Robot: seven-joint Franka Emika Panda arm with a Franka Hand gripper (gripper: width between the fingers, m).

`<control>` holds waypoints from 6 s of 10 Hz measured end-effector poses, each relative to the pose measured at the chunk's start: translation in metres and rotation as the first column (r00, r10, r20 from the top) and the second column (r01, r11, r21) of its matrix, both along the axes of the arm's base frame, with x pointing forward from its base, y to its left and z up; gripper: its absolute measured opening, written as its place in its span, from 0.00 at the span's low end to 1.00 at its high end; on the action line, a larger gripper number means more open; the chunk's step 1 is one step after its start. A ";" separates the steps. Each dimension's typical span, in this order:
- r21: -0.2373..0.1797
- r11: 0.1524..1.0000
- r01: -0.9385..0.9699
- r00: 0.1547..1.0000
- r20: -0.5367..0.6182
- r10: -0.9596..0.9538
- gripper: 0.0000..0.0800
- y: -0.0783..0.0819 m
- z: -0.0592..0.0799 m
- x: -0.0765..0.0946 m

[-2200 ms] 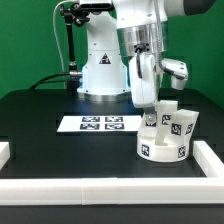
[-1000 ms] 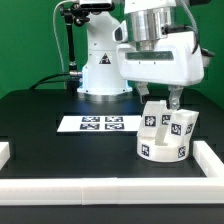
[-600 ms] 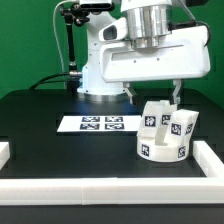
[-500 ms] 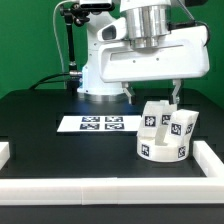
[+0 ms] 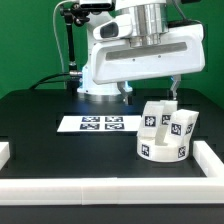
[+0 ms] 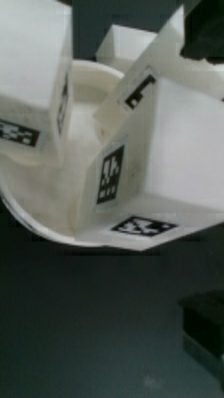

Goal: Assemble stool

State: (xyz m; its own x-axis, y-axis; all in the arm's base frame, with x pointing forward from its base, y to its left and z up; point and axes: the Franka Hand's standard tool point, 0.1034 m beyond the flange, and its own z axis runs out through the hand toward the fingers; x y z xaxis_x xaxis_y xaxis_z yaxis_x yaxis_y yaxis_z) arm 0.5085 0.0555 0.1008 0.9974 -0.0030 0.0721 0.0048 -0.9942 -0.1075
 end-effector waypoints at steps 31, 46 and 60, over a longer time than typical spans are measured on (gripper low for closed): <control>-0.090 0.624 -0.776 0.629 -0.045 0.776 0.42 -0.014 -0.022 -0.004; -0.045 0.934 0.354 0.933 -0.057 -0.356 0.43 -0.024 -0.024 -0.003; -0.022 0.104 0.994 0.098 -0.178 -0.979 0.43 -0.008 -0.024 -0.003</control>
Offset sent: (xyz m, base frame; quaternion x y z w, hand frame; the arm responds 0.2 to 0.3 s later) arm 0.0000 0.0000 0.0000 0.0000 0.0000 -0.1938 0.9810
